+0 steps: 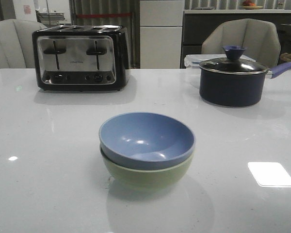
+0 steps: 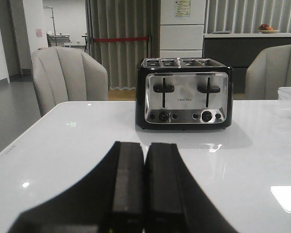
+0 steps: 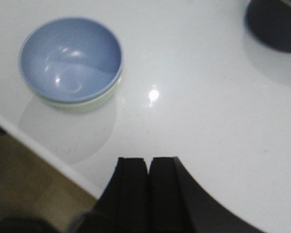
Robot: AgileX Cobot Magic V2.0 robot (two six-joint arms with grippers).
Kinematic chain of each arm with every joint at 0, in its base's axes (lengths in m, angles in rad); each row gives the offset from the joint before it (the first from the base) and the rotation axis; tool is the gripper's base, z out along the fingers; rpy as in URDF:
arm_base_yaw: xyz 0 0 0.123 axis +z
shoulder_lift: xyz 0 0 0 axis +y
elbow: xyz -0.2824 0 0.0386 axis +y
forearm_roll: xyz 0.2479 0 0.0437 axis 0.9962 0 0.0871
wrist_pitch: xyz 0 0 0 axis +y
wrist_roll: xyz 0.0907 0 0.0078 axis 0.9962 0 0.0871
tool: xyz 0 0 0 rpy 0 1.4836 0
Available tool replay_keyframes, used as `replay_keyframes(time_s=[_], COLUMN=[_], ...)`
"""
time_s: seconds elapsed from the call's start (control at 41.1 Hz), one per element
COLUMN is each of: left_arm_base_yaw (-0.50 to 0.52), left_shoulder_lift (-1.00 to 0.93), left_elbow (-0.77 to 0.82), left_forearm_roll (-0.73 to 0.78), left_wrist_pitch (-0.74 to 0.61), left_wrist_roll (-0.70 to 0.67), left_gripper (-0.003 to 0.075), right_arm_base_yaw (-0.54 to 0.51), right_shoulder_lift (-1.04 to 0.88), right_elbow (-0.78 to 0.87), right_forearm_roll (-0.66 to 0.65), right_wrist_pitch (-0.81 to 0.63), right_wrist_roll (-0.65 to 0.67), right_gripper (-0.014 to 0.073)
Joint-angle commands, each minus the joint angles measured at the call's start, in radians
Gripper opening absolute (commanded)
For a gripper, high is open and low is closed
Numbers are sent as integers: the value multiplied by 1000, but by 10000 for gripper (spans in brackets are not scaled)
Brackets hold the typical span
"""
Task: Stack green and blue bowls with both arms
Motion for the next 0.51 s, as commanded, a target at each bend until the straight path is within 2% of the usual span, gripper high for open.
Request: replay_keyframes(time_s=[0.0,0.122,0.292,0.486], left_arm_base_yaw=[-4,-4,-4,-4], left_shoulder_lift=[-20,-20,-20,-20], left_elbow=[3,3,3,3], left_forearm_roll=[-9,-9,-9,-9], left_wrist_pitch=[-86,-86,-86,-86], left_wrist_roll=[-10,-10,-10,-10], left_gripper=[93,93,93,93], right_arm_base_yaw=[-91,-193,-310,-323], right_shoulder_lift=[-92,-223,-398,-502], right_elbow=[48,164,325,465], right_forearm_roll=[-1,-1,-1,2], right_wrist_pitch=[-191,-333,-417,-476], right_wrist_roll=[-10,-10,-10,-10], right_gripper=[27,27,27,27])
